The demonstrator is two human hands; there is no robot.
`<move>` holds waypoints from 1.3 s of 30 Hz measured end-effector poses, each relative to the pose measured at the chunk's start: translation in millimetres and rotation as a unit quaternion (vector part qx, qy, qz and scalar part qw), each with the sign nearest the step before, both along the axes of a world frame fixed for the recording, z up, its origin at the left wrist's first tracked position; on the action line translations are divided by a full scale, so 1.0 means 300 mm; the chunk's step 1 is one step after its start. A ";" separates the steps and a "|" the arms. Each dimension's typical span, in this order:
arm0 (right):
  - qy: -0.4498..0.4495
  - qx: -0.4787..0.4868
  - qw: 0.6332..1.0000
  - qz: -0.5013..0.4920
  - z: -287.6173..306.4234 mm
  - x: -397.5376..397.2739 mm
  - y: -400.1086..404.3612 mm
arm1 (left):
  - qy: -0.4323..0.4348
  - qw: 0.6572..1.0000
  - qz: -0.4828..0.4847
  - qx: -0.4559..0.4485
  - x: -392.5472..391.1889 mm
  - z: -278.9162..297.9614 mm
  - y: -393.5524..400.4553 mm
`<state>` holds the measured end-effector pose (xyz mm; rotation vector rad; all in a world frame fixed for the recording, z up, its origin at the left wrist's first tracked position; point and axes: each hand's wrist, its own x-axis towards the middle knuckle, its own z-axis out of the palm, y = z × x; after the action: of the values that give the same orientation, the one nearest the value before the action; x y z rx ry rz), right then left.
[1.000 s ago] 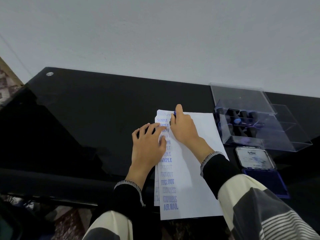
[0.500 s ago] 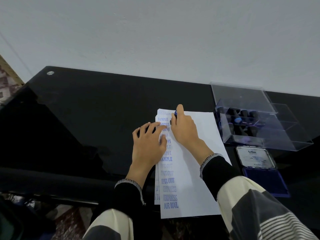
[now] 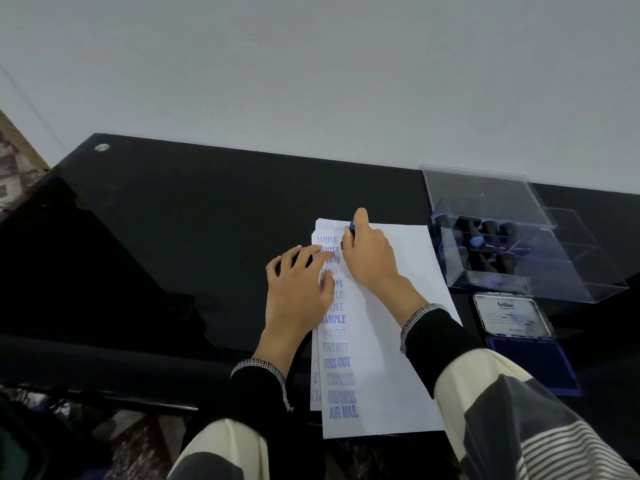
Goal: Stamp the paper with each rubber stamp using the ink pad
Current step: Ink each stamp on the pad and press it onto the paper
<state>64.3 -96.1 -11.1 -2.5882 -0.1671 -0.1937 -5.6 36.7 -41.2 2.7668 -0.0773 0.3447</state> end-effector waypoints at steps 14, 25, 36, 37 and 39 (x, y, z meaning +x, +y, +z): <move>0.002 -0.043 0.999 -0.009 0.006 0.000 -0.003 | 0.012 1.000 0.000 0.005 0.003 0.005 0.000; -0.014 -0.003 1.000 -0.009 -0.018 -0.047 -0.010 | -0.005 1.000 0.004 -0.001 0.001 0.002 -0.004; 0.013 -0.054 0.998 -0.002 0.051 0.019 -0.005 | 0.006 1.000 0.001 0.004 0.000 0.006 -0.003; 0.013 -0.054 0.998 -0.003 0.052 0.020 -0.003 | 0.007 1.000 0.001 0.004 0.001 0.007 -0.003; 0.012 -0.052 0.999 -0.002 0.053 0.017 -0.001 | 0.009 1.000 0.002 0.002 0.000 0.010 -0.004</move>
<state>69.5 -96.4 4.8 -2.6941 -0.1684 -0.1597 -5.8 35.6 -38.2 2.7740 -0.0666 0.3207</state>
